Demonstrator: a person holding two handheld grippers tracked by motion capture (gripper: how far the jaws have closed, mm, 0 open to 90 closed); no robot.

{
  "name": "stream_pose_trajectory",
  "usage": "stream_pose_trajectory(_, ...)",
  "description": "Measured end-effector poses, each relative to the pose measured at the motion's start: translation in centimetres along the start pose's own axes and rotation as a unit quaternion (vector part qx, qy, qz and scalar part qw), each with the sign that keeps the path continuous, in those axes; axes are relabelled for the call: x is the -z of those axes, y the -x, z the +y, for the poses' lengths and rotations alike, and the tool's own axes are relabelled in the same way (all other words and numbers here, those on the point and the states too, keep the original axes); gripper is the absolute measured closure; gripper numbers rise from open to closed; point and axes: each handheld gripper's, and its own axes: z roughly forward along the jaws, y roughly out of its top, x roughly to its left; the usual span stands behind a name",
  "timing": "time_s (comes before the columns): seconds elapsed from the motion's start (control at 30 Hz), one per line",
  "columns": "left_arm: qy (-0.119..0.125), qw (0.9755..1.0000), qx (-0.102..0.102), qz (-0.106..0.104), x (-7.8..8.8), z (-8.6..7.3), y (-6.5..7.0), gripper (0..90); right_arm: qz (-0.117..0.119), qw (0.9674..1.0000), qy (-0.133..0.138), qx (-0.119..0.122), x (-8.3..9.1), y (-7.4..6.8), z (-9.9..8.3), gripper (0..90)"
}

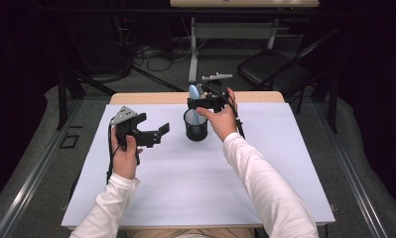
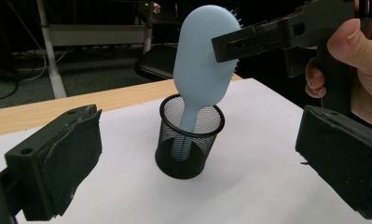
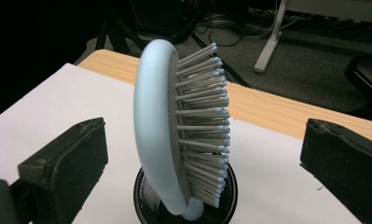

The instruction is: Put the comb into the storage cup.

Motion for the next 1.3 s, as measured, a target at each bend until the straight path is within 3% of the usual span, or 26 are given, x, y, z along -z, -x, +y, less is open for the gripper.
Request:
stream_pose_trajectory(0.33, -0.008, 0.9999, 0.008, -0.002, 0.8, 0.6, -0.4, 0.4, 0.015, 0.9998, 0.014, 0.005, 2.5, 0.5, 0.1, 0.5)
stream_pose_trajectory(0.8, -0.014, 0.9999, -0.004, 0.006, 1.9, 1.2, -0.4, 0.4, 0.005, 0.9994, 0.021, 0.028, 7.0, 2.9, -2.0, 2.6)
stream_pose_trajectory(1.3, -0.017, 0.9999, 0.0, 0.003, 2.7, 1.6, -0.6, 0.4, 0.023, 0.9994, 0.021, 0.013, 10.6, 4.6, -4.7, 0.0)
